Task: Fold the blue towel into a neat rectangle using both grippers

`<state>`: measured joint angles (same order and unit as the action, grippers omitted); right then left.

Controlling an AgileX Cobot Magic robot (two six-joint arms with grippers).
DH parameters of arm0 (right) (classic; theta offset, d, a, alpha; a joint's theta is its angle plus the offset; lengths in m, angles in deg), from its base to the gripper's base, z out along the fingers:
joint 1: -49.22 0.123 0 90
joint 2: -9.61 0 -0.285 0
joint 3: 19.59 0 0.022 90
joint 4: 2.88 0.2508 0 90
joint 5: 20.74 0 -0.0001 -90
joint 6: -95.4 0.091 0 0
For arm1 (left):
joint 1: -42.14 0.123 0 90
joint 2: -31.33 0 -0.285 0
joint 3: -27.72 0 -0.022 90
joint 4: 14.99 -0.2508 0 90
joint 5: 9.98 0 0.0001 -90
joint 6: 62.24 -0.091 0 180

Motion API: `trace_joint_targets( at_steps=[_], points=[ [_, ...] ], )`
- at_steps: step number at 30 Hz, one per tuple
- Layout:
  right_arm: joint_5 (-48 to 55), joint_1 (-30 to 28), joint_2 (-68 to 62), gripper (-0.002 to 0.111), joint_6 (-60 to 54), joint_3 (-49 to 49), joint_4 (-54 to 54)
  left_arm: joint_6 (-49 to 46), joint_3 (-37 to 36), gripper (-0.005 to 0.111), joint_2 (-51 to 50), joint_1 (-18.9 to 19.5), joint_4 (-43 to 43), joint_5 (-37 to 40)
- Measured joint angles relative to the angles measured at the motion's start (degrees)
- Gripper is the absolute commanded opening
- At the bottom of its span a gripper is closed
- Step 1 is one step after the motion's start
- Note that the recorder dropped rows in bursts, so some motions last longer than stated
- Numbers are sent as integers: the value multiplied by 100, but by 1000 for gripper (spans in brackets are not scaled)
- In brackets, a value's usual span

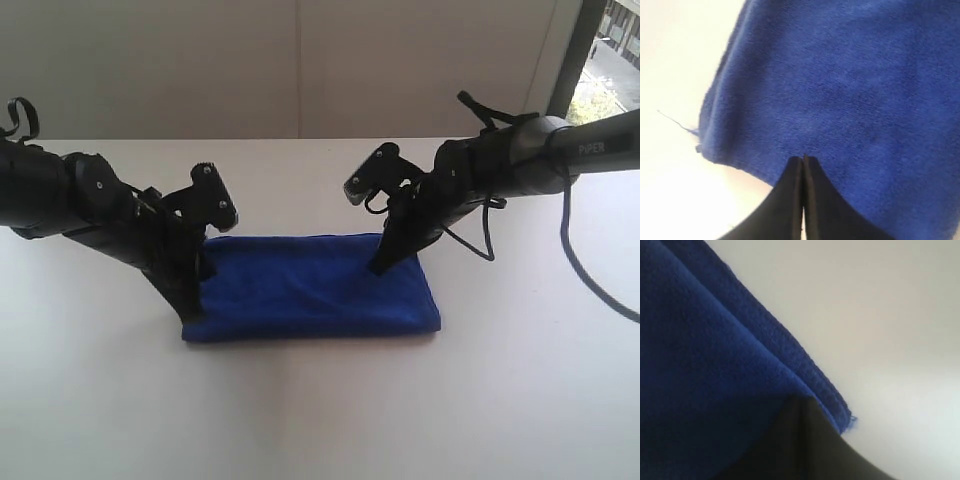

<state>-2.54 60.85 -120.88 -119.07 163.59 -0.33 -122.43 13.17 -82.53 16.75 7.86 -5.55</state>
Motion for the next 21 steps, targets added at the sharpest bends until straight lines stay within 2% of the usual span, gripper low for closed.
trace_joint_targets(
  at_steps=[14,21],
  points=[
    [-11,0,360,0,0,0,-794,-22,48,0,-198,0,0,-1510],
    [-94,0,450,0,0,0,-727,-22,48,0,-668,0,-11,-1783]
  ],
)
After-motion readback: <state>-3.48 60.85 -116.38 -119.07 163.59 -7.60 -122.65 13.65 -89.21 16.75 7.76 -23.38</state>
